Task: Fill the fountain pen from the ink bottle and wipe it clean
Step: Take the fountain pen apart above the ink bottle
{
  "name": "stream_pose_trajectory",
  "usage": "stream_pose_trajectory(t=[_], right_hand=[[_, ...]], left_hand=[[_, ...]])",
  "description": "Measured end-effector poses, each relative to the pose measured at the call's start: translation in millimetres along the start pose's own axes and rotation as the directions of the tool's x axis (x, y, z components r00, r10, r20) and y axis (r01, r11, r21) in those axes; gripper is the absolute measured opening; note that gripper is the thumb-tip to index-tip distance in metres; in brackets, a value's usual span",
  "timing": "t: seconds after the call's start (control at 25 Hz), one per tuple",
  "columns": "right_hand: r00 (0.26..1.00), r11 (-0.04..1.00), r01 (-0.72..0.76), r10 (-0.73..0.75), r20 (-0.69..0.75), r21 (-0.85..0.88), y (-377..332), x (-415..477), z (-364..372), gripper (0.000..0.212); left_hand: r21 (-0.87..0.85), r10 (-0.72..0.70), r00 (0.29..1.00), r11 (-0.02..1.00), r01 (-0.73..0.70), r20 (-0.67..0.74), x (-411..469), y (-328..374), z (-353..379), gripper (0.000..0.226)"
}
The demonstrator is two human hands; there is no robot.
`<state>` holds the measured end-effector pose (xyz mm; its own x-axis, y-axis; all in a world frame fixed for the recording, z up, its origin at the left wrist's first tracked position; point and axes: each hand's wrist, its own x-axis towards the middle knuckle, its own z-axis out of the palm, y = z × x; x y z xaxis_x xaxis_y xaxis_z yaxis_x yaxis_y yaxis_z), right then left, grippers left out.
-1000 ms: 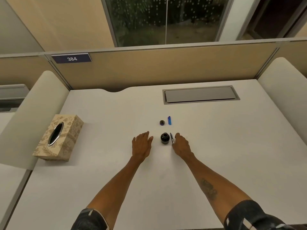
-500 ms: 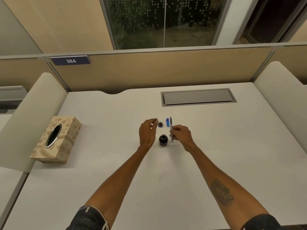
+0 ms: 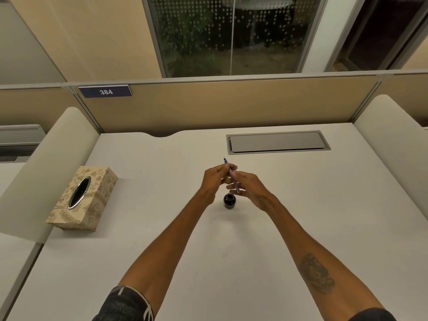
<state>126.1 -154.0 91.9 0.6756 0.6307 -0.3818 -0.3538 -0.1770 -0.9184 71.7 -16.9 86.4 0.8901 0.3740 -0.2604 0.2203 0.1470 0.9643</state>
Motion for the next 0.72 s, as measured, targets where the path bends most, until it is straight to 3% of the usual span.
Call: stream_pose_trajectory(t=[0.12, 0.32, 0.52, 0.72], right_hand=[[0.999, 0.997, -0.046, 0.047, -0.011, 0.061, -0.7, 1.2, 7.9, 0.037], [0.984, 0.991, 0.007, 0.016, -0.177, 0.130, 0.4, 5.1, 20.4, 0.030], [0.965, 0.986, 0.039, 0.004, -0.261, 0.161, 4.0, 3.6, 24.1, 0.024], [0.959, 0.989, 0.024, 0.019, -0.282, 0.148, 1.2, 1.1, 26.0, 0.035]], left_hand=[[-0.058, -0.050, 0.999, 0.997, 0.050, -0.004, -1.4, 0.8, -1.6, 0.032], [-0.149, -0.075, 0.995, 0.987, 0.065, -0.060, -7.3, 4.9, 2.7, 0.028], [-0.133, -0.071, 0.994, 0.989, 0.058, -0.088, -9.1, 4.7, 2.4, 0.029], [-0.142, -0.060, 0.992, 0.989, 0.044, -0.107, -11.0, 1.0, 3.6, 0.032]])
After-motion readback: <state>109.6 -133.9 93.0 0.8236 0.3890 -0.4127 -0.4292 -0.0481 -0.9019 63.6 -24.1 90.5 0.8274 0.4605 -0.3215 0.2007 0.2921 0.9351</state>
